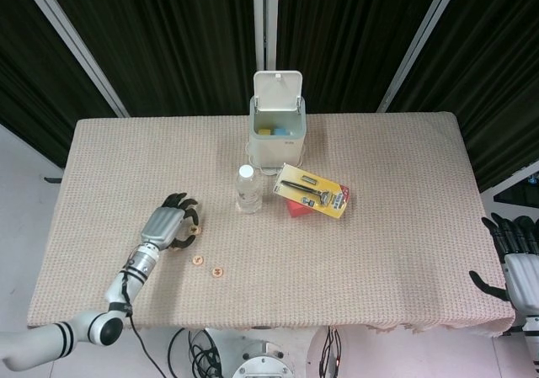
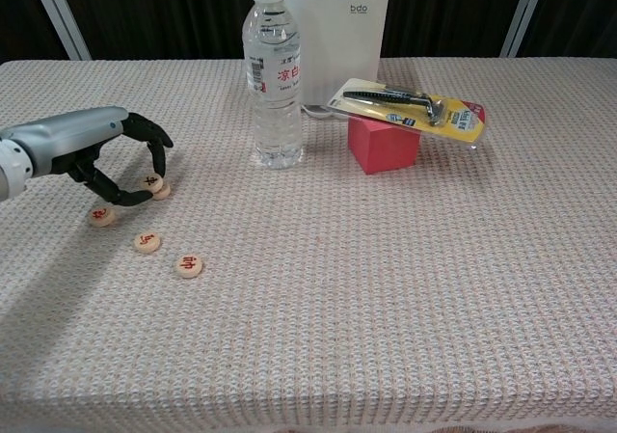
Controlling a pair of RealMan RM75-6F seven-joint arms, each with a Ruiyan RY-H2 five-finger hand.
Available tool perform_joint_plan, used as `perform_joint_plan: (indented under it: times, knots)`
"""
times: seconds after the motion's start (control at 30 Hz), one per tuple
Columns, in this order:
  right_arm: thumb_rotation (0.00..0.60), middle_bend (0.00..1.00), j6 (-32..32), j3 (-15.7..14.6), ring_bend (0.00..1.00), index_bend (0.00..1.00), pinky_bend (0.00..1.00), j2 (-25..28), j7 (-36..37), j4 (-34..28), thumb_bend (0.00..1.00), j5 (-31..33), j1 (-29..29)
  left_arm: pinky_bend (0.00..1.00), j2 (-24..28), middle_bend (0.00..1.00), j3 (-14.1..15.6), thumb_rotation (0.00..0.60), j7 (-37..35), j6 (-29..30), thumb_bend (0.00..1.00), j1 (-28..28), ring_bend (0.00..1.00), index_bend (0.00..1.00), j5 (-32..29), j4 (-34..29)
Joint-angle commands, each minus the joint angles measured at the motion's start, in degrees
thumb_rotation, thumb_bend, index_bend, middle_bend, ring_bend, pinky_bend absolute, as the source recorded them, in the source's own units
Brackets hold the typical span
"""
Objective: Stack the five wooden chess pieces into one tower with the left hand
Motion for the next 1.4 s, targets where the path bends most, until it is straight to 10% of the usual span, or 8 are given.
perform_joint_plan:
  times: [0.03, 1.4]
  knots:
    - [0.600, 0.00, -0.07, 0.06, 0.00, 0.00, 0.00, -0.11, 0.23, 0.20, 0.17, 0.17, -0.04, 0.00, -0.26, 0.16, -0.04, 0.600, 0.12, -0.38, 0.31, -0.39, 0.00, 0.52, -0.21, 0.44]
    - [0.600, 0.00, -1.33, 0.75, 0.00, 0.00, 0.00, 0.62, -0.61, 0.00, 0.18, 0.64, 0.73, 0.00, 0.34, 0.17, 0.74, 0.600, -1.12, -0.50, 0.31, -1.19, 0.00, 0.41, -0.94, 0.51]
